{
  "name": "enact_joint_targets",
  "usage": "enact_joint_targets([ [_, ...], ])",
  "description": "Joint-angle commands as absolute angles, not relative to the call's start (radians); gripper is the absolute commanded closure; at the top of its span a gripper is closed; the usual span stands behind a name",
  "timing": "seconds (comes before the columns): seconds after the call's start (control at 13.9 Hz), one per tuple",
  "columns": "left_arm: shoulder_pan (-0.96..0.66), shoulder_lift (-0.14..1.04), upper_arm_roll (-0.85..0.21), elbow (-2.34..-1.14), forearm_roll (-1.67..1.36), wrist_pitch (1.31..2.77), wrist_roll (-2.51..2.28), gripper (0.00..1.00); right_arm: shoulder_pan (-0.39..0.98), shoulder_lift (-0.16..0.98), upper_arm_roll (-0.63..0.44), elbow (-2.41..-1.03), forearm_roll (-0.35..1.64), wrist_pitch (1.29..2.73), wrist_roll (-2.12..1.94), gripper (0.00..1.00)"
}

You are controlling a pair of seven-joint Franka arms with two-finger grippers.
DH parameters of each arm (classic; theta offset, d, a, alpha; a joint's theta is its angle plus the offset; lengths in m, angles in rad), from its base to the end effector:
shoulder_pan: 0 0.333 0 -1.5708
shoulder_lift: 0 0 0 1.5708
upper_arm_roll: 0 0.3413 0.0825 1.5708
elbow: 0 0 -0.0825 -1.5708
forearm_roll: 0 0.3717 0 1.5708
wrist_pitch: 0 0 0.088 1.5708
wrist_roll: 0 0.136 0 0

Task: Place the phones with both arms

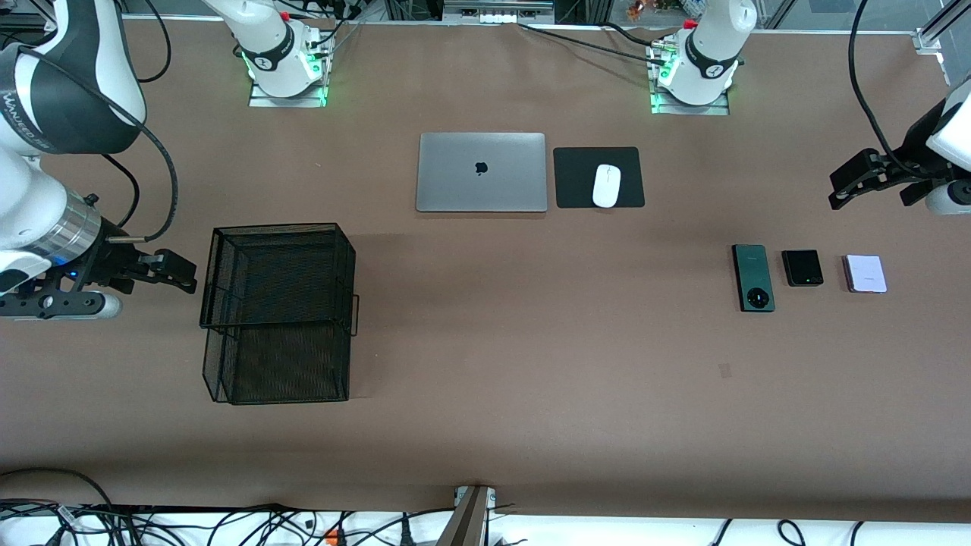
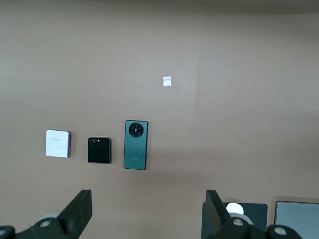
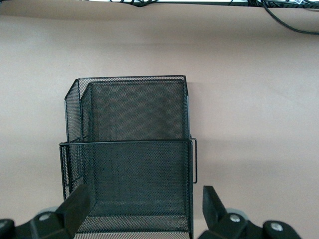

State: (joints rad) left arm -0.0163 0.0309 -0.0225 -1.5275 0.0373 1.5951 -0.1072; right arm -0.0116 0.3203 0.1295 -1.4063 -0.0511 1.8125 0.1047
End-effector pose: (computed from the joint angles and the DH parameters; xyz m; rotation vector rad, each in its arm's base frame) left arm 0.5564 -0.0164 0.6261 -3.1053 -0.1059 -0.0610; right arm 0.6620 0.0603 0.5283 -3.1383 -0.0234 -0.1399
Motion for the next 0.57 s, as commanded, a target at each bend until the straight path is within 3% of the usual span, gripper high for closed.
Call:
enact_joint_targets([
  [0.0,-0.020,0.015,-0.012,-1.528,0.008,1.586,-0.087,0.00,-0.012,0.328,0.132,-1.379,-0.067,1.789,0.095,0.00],
  [0.5,-0.015,0.018,-0.009,-1.532,-0.009,1.555,-0.083,0.00,-0.014,0.328,0.132,-1.378,-0.064,1.789,0.094,0.00],
])
